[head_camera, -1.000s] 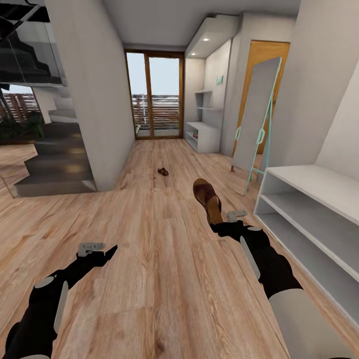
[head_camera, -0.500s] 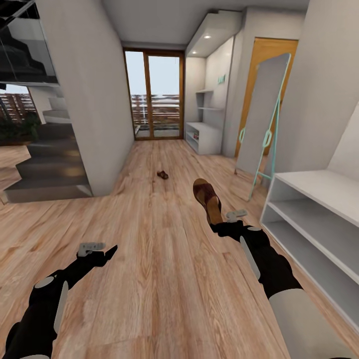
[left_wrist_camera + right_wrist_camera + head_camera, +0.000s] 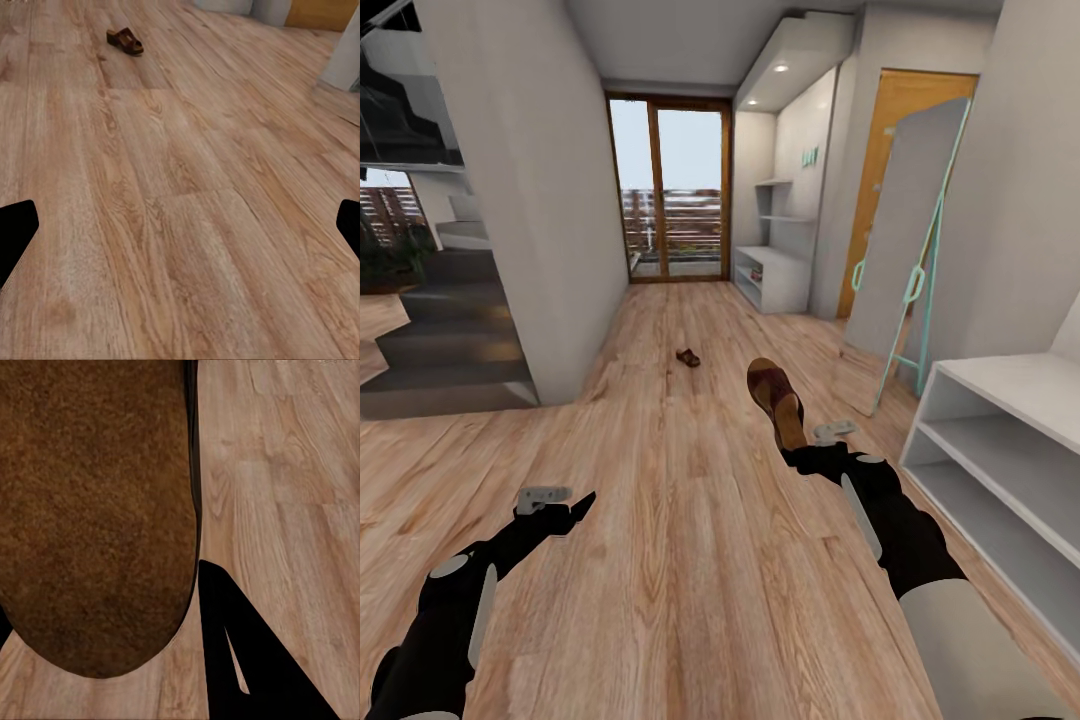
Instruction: Pick up the two gym shoes and the two sandals from the corridor floor and place them onto the hallstand (shoe rack) in the corridor, making sure they are on the rack and not on the floor. Arrange them so the two gym shoes are next to each other and the two sandals are next to each other.
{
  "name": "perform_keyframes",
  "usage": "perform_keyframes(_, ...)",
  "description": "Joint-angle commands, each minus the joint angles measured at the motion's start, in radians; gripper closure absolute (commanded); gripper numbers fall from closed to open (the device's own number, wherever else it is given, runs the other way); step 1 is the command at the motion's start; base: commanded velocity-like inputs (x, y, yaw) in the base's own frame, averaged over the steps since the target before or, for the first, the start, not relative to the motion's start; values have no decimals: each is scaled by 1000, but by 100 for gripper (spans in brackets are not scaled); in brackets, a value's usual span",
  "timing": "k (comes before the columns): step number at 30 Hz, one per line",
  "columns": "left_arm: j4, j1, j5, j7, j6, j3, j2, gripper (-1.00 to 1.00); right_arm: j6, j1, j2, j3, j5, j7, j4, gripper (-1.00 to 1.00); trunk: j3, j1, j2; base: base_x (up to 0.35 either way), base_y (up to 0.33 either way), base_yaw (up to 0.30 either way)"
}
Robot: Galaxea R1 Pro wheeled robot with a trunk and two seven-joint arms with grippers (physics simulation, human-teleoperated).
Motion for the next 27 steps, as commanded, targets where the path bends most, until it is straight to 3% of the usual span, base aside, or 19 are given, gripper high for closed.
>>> perform_keyframes(1,-1,-1,-6,-7,5,2,-1,-100,6,-1,-1,1,-4,-2,-1,100,-1,0,0,348,71,0)
perform_keyframes(27,-1,-1,-6,-7,5,2,-1,-100,6,-1,-1,1,-4,-2,-3,100,-1,0,0,348,71,0)
